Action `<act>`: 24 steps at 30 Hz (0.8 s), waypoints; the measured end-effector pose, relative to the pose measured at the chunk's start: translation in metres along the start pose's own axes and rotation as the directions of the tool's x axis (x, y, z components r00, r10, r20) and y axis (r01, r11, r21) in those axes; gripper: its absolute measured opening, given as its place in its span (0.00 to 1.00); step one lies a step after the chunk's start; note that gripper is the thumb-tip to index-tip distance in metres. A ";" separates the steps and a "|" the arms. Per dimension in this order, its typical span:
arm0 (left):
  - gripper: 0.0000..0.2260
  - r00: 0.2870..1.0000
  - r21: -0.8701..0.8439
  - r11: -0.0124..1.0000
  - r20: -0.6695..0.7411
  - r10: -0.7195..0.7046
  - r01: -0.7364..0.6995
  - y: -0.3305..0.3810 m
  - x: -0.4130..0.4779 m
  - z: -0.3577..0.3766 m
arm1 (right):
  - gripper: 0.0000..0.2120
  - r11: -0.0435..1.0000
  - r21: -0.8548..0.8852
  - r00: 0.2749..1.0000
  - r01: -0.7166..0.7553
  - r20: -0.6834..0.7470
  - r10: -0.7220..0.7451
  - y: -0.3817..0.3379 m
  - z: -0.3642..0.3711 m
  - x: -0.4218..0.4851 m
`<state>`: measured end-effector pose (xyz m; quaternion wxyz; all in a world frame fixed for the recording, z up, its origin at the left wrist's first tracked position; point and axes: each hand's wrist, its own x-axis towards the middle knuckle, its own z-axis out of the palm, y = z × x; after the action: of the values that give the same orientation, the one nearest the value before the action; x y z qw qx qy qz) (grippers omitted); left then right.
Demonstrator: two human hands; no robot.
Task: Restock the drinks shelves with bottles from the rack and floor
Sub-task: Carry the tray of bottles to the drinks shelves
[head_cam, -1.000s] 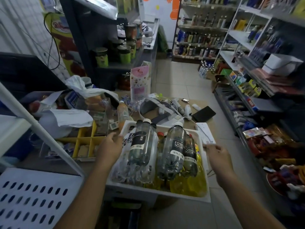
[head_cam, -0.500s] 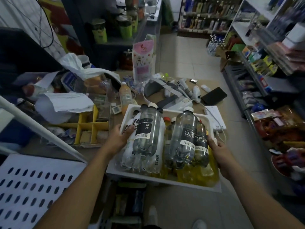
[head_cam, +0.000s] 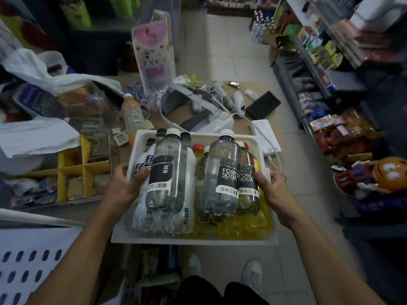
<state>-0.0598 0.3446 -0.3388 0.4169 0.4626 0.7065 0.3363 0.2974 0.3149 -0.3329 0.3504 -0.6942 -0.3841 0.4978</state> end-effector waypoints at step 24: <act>0.28 0.990 -0.085 0.996 0.138 0.016 -0.004 0.033 -0.068 0.057 | 0.17 0.961 0.241 0.972 -0.134 -0.154 0.175 0.037 -0.089 -0.097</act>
<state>0.0190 0.2980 -0.3163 0.4825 0.4703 0.6585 0.3351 0.3698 0.2032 -0.3015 0.4203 -0.7178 -0.2365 0.5022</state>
